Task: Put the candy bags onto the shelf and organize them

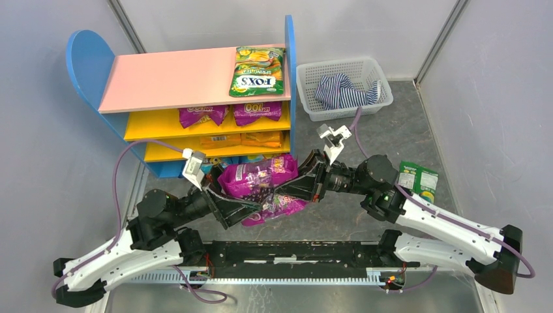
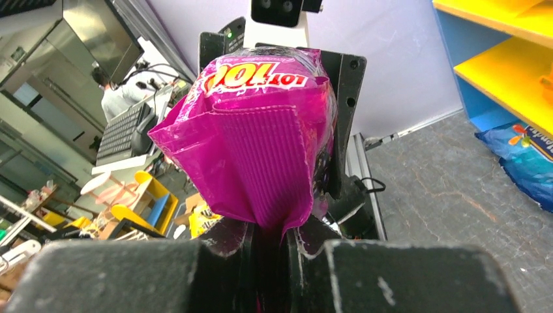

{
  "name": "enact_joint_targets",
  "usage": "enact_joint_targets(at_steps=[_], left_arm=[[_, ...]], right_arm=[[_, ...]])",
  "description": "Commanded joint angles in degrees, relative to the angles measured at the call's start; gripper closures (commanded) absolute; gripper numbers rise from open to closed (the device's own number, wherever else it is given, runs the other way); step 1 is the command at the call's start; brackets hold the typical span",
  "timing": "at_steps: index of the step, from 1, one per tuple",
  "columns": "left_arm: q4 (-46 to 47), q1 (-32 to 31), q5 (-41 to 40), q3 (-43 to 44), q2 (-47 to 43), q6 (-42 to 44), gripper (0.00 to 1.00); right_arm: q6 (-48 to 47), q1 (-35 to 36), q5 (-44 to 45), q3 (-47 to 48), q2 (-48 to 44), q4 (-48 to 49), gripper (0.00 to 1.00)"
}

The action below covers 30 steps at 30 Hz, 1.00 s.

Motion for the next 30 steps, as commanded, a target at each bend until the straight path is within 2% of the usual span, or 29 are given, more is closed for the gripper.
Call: enact_joint_targets(at_steps=[1, 3, 8, 10, 12, 14, 16, 19, 21, 25, 30], left_arm=[[2.61, -0.1, -2.0, -0.68, -0.6, -3.5, 0.02], [3.01, -0.05, -3.82, -0.82, -0.33, -4.89, 0.08], [1.31, -0.03, -12.22, -0.8, -2.35, -7.67, 0.34], [-1.92, -0.05, -17.22, -0.7, -4.34, -9.18, 0.48], [-6.04, -0.1, -22.65, -0.59, -6.45, -11.61, 0.61], [-10.55, -0.09, -27.74, -0.3, -8.45, -13.81, 0.7], [-17.12, -0.09, -33.48, 0.35, -10.39, -17.27, 0.74], [-25.28, -0.1, -41.6, 1.86, -12.64, -22.02, 0.79], [-27.39, -0.1, -45.74, 2.76, -14.25, -23.78, 0.79], [-30.97, 0.07, -53.55, 5.67, -16.33, -25.66, 0.79], [-35.3, 1.25, -64.74, 10.25, -17.37, -26.25, 0.8]], right_arm=[[1.87, -0.54, 8.46, -0.5, -2.24, 14.7, 0.96], [2.09, -0.57, 9.23, -0.73, -2.08, 15.42, 0.96], [0.11, -0.64, 11.14, -1.3, -1.79, 13.88, 0.91], [-1.69, -0.58, 12.64, -1.61, -2.08, 11.45, 0.81], [-4.17, -0.61, 14.84, -1.72, -2.34, 8.35, 0.65], [-7.36, -0.69, 17.62, -0.94, -2.71, 3.6, 0.48], [-10.95, -0.64, 21.26, 0.02, -3.52, -1.47, 0.34], [-16.59, -0.65, 27.48, 0.48, -5.76, -7.0, 0.24], [-20.1, -0.65, 31.76, 0.48, -7.28, -9.35, 0.18], [-25.7, -0.66, 36.5, 1.15, -8.76, -13.52, 0.15], [-28.22, -0.67, 35.63, 0.1, -9.98, -13.56, 0.13]])
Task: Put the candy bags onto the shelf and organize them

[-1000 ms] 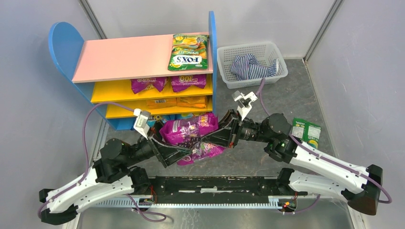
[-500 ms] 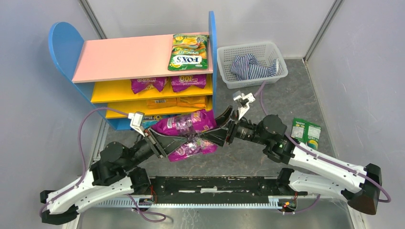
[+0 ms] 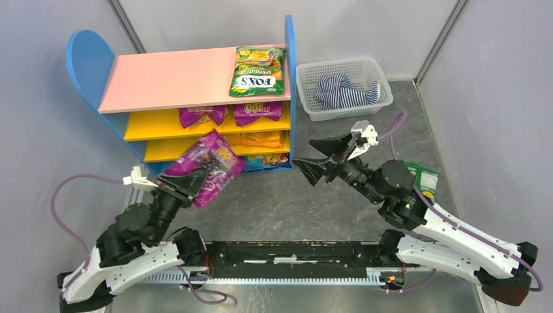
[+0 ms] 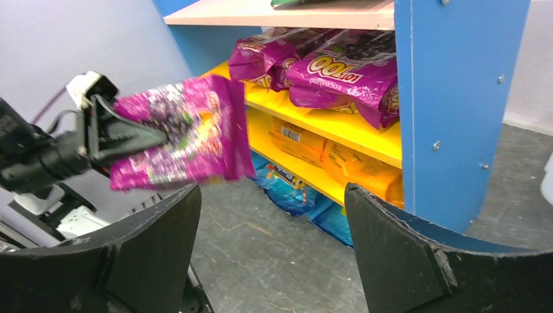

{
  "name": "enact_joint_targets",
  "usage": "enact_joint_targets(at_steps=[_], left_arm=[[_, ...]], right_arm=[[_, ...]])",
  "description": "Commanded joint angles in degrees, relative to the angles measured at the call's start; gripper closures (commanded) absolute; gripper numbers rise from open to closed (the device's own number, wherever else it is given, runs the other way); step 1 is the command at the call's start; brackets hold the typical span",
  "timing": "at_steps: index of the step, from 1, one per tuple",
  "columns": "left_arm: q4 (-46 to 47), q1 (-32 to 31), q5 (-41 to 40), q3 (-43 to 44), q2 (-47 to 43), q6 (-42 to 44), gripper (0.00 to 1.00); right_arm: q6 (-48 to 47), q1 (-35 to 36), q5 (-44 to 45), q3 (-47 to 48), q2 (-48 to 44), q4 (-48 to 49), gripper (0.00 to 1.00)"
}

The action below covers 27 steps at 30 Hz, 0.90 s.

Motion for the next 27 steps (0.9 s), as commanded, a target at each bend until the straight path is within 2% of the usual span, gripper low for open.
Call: enact_joint_targets(at_steps=[1, 5, 11, 15, 20, 27], left_arm=[[2.48, 1.67, -16.13, 7.34, -1.76, -3.65, 0.8], [0.82, 6.35, -22.38, 11.88, -2.0, -1.9, 0.81], [-0.06, 13.14, -27.03, 17.13, 0.06, -0.89, 0.79], [1.94, 13.47, -30.1, 15.37, 2.77, -4.18, 0.78], [-2.4, 13.28, -34.89, 14.63, 8.32, -16.11, 0.78], [-5.0, 8.18, -42.71, 13.39, 13.67, -26.98, 0.76]], right_arm=[[-4.99, -0.05, 1.73, 0.89, -0.9, -1.3, 0.13], [-5.32, -0.07, -0.55, -0.03, -0.91, -1.33, 0.12], [-5.6, -0.08, -0.93, -1.64, -2.24, -1.16, 0.12], [-5.81, 0.0, -0.84, -2.47, -2.68, -0.46, 0.11], [-7.2, -0.05, -0.48, -1.99, -3.26, -2.2, 0.12], [-9.73, 0.04, 2.27, -2.98, -5.53, -3.26, 0.11]])
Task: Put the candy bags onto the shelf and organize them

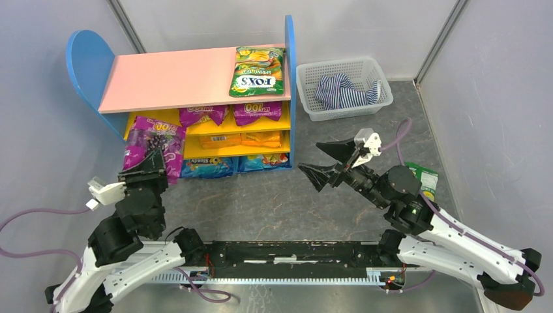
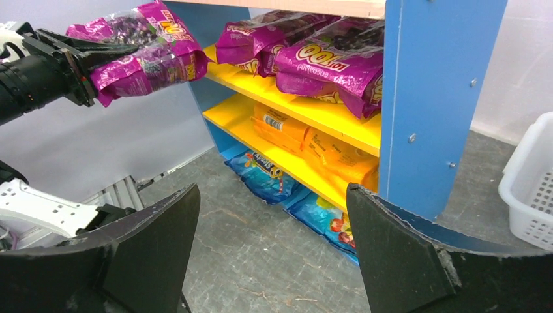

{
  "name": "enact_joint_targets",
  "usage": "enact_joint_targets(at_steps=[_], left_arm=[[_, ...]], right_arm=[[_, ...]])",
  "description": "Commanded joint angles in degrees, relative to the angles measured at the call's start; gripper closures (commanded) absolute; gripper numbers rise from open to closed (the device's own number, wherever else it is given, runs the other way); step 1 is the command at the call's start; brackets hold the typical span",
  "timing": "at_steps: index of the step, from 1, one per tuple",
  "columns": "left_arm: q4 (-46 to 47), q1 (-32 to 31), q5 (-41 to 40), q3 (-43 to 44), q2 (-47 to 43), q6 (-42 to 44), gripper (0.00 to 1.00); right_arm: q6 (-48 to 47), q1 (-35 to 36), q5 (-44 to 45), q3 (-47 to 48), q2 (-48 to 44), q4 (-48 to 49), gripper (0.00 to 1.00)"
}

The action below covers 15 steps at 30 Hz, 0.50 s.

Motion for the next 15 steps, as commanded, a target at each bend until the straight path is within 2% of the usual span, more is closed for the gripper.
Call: enact_joint_targets(at_steps=[1, 3, 10, 15], left_arm=[[0.24, -3.91, -10.96, 0.47, 2.83, -15.35, 0.75], [-3.23, -5.91, -13.56, 0.83, 4.11, -20.34, 0.74], [-2.64, -8.91, -21.17, 1.55, 7.54, -20.95, 0.72], [12.84, -8.89, -25.65, -2.36, 7.6, -7.57, 0.72]], right_arm=[[-2.88, -0.06, 2.29, -0.83, -1.84, -0.24, 0.11], [-3.66, -0.05, 2.78, -1.22, -2.35, -0.43, 0.11], [-5.19, 0.03, 3.93, -2.57, -3.36, -0.63, 0.11], [-6.01, -0.04, 3.84, -2.55, -3.19, -0.94, 0.11]])
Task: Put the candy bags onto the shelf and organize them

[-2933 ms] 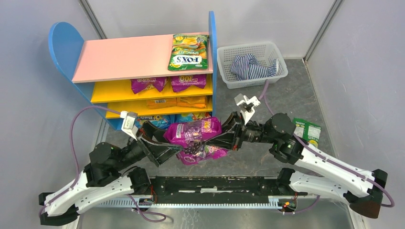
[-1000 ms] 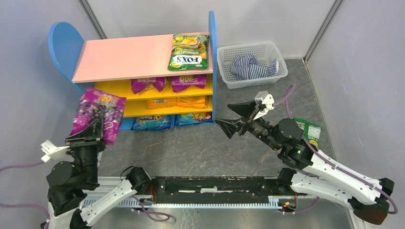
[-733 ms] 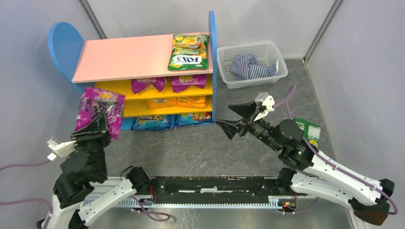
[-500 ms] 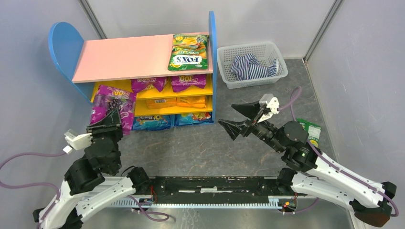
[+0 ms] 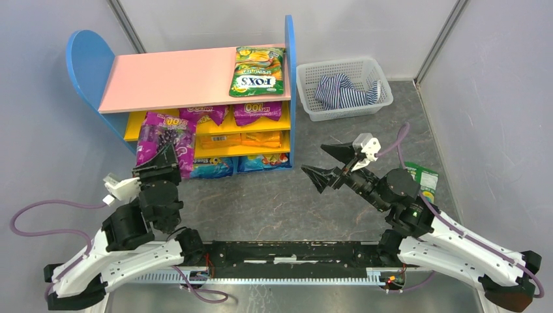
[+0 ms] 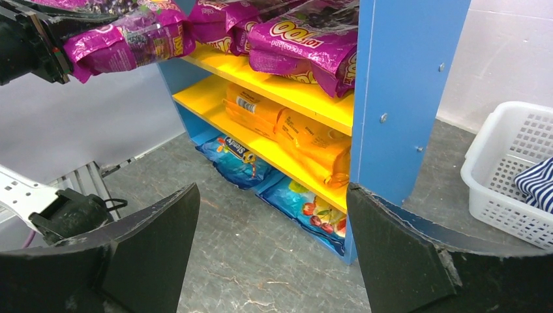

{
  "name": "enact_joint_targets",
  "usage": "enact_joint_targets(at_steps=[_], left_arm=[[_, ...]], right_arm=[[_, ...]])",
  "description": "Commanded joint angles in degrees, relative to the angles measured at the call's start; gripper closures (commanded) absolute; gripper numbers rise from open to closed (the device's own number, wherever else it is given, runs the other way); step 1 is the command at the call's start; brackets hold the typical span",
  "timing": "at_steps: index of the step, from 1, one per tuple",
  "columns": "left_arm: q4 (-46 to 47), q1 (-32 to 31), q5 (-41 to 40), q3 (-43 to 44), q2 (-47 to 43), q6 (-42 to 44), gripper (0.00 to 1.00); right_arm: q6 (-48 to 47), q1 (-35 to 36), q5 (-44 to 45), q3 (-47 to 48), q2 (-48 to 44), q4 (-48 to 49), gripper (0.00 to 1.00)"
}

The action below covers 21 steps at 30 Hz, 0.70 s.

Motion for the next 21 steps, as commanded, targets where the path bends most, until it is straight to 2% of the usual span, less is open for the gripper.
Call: enact_joint_targets(at_steps=[1, 3, 10, 12, 14, 18, 20, 21], left_arm=[[16.02, -0.22, -17.3, -1.89, 0.14, 6.83, 0.72], [18.8, -0.19, -17.3, -2.44, 0.46, 10.85, 0.73], [17.91, 0.07, -16.57, -0.96, 1.27, 15.71, 0.73], [13.06, 0.04, -12.87, 0.05, 1.39, 10.83, 0.73], [8.97, 0.04, -8.81, 0.16, 1.05, 4.53, 0.73], [-5.81, 0.05, -2.27, 1.58, 1.78, -16.87, 0.73], [-13.9, 0.04, -0.2, 3.99, 2.38, -24.62, 0.73], [-16.58, 0.05, 0.05, 5.23, 2.3, -25.78, 0.74]], right_arm=[[-2.14, -0.05, 1.09, 0.16, -0.44, 0.62, 0.11], [-2.46, -0.05, 1.23, 0.29, -0.56, 0.29, 0.11], [-1.17, 0.01, -0.86, -0.92, 0.62, 2.07, 0.08], [-0.4, -0.03, -6.6, -1.44, 3.1, 5.71, 0.02], [-0.34, 0.03, -16.98, -2.3, 7.2, 12.3, 0.02], [0.02, 0.26, -34.69, 2.39, 18.74, 22.33, 0.02], [-0.89, 1.13, -37.51, 3.95, 23.06, 27.52, 0.02], [-1.46, 1.85, -37.48, 5.58, 25.59, 27.66, 0.02]])
